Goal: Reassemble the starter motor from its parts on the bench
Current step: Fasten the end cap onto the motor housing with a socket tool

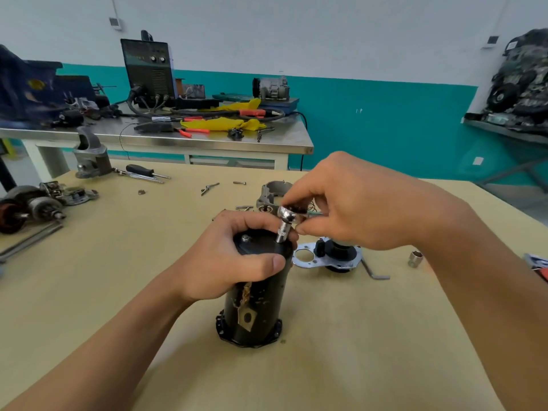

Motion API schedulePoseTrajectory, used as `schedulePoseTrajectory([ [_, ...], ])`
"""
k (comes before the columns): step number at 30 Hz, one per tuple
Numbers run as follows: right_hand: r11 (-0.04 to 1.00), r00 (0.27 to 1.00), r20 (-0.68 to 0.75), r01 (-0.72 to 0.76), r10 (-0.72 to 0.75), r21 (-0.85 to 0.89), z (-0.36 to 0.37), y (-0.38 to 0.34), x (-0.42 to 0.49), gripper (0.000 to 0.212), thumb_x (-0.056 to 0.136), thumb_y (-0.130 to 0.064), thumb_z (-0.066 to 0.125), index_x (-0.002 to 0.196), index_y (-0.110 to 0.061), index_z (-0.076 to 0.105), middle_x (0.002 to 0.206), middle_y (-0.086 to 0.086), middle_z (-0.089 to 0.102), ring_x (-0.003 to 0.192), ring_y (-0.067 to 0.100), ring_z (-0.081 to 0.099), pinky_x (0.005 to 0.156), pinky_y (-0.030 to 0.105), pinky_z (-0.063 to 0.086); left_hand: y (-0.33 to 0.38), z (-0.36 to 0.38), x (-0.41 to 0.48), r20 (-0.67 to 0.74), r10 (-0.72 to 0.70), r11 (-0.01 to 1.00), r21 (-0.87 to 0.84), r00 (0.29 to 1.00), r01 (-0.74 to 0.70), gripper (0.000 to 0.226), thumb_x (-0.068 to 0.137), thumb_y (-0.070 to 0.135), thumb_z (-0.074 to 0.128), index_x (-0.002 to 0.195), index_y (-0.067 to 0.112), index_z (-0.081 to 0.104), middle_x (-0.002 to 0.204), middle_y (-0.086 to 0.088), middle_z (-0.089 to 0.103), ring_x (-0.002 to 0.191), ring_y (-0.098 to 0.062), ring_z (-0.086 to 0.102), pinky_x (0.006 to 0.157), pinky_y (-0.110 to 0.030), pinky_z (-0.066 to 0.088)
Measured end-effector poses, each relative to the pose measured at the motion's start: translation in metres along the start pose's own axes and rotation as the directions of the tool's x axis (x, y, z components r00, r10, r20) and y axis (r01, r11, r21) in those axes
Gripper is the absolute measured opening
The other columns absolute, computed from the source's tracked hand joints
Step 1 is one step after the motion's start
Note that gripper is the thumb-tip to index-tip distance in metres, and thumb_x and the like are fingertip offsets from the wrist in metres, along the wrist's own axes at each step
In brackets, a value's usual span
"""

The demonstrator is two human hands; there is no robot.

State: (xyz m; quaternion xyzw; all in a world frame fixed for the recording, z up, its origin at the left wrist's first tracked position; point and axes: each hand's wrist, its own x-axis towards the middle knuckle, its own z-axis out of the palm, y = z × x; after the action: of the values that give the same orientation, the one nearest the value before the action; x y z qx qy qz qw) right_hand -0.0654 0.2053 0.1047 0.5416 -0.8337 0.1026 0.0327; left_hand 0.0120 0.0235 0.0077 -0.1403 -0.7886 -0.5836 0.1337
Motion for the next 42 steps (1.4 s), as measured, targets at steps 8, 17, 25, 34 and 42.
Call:
schedulePoseTrajectory([
  [8, 0.998, 0.999, -0.028, -0.038, 0.036, -0.055, -0.003, -0.016, -0.008, 0.037, 0.090, -0.055, 0.059, 0.081, -0.021, 0.070, 0.055, -0.003, 0.057, 0.049, 0.007, 0.051, 0.045, 0.022, 0.034, 0.004, 0.001, 0.000, -0.004, 0.029, 0.998, 0.048, 1.000, -0.029, 0.042, 0.070, 0.031, 0.068, 0.102, 0.003, 0.068, 0.091, -0.015, 0.068, 0.088, -0.035, 0.067, 0.084, -0.056, 0.055],
  [17, 0.999, 1.000, 0.010, -0.003, 0.002, 0.037, -0.007, -0.010, -0.007, 0.039, 0.094, -0.004, 0.060, 0.114, -0.034, 0.074, 0.066, -0.036, 0.059, 0.073, -0.010, 0.057, 0.067, 0.007, 0.046, 0.004, 0.003, 0.002, 0.005, -0.005, 1.000, 0.024, 1.000, 0.005, 0.040, 0.063, 0.032, 0.071, 0.093, 0.005, 0.073, 0.087, -0.018, 0.070, 0.086, -0.041, 0.067, 0.082, -0.053, 0.056],
  [25, 0.999, 0.999, 0.037, 0.012, -0.014, 0.049, -0.003, -0.005, -0.002, 0.022, 0.093, -0.022, 0.068, 0.113, -0.026, 0.074, 0.060, -0.034, 0.056, 0.070, -0.018, 0.053, 0.060, 0.001, 0.038, 0.003, 0.003, 0.001, -0.015, -0.023, 0.999, -0.026, 1.000, 0.023, 0.044, 0.062, 0.032, 0.071, 0.095, 0.003, 0.072, 0.086, -0.013, 0.070, 0.082, -0.033, 0.066, 0.079, -0.045, 0.054],
  [34, 0.998, 0.998, -0.022, -0.058, 0.057, -0.038, -0.002, -0.017, -0.006, 0.036, 0.091, -0.055, 0.061, 0.092, -0.022, 0.074, 0.055, -0.005, 0.049, 0.051, 0.010, 0.048, 0.048, 0.026, 0.034, 0.004, 0.002, 0.001, -0.016, 0.021, 0.999, 0.050, 1.000, -0.020, 0.046, 0.069, 0.033, 0.068, 0.098, -0.002, 0.066, 0.090, -0.019, 0.067, 0.088, -0.039, 0.066, 0.083, -0.060, 0.054],
  [42, 0.997, 0.999, 0.033, -0.038, 0.040, -0.062, -0.008, -0.021, -0.009, 0.013, 0.091, -0.030, 0.069, 0.103, -0.029, 0.076, 0.075, -0.007, 0.067, 0.066, 0.010, 0.058, 0.059, 0.029, 0.050, 0.005, 0.003, 0.002, 0.018, 0.006, 0.999, 0.053, 1.000, -0.007, 0.044, 0.065, 0.033, 0.070, 0.096, 0.001, 0.071, 0.088, -0.018, 0.069, 0.087, -0.038, 0.067, 0.082, -0.052, 0.055],
])
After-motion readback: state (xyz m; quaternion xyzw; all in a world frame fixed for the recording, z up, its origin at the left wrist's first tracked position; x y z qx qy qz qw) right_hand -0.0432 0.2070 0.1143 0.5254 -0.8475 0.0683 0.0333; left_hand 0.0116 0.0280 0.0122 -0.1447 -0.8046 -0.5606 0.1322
